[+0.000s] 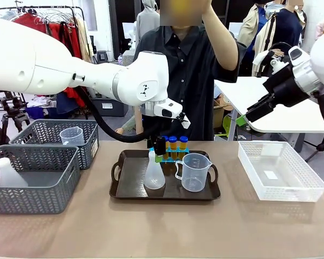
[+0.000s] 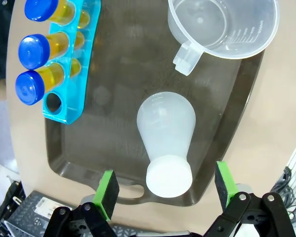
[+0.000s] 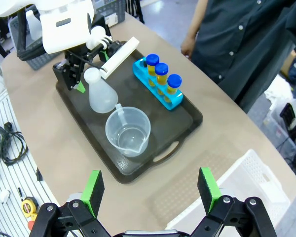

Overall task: Prepare the laboratory tools.
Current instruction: Pick up one Small flask and place it on the Handle tray.

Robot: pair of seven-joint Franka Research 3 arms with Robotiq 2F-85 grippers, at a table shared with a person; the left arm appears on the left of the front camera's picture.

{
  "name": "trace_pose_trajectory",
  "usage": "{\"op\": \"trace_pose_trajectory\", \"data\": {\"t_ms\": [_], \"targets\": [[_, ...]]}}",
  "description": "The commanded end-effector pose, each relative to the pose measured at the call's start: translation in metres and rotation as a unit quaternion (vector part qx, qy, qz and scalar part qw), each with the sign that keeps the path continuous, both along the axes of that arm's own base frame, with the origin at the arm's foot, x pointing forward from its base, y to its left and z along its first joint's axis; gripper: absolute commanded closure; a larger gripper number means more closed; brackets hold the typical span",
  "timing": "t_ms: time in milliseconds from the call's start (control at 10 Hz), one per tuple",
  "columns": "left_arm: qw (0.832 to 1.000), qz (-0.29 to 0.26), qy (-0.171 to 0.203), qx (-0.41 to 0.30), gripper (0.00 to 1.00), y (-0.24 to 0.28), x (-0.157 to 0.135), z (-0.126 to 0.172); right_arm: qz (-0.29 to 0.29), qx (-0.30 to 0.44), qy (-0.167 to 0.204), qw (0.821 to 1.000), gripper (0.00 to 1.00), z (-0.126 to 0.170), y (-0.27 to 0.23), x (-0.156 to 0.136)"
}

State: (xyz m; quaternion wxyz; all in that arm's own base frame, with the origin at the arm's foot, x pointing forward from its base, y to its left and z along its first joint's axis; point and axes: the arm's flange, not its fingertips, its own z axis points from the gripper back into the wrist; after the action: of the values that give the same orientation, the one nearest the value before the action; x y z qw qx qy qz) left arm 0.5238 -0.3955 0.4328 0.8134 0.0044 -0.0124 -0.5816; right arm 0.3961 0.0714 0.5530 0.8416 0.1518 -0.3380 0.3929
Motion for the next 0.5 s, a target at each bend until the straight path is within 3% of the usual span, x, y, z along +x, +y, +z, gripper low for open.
{"op": "trace_pose_trajectory", "data": {"t_ms": [0,200,400], "targets": [[1.0,-0.008,0.006,-0.005,0.0,0.005,-0.011,0.013,0.006,0.014,0.001,1.0,0.0,0.0,0.0,0.001],[0.999,-0.029,0.001,-0.013,0.0,0.017,-0.017,0.033,0.006,0.014,0.001,1.0,0.0,0.0,0.0,0.001],[0.996,-0.056,0.006,-0.065,0.0,0.031,-0.019,0.063,0.006,0.014,0.001,1.0,0.0,0.0,0.0,0.001]]}}
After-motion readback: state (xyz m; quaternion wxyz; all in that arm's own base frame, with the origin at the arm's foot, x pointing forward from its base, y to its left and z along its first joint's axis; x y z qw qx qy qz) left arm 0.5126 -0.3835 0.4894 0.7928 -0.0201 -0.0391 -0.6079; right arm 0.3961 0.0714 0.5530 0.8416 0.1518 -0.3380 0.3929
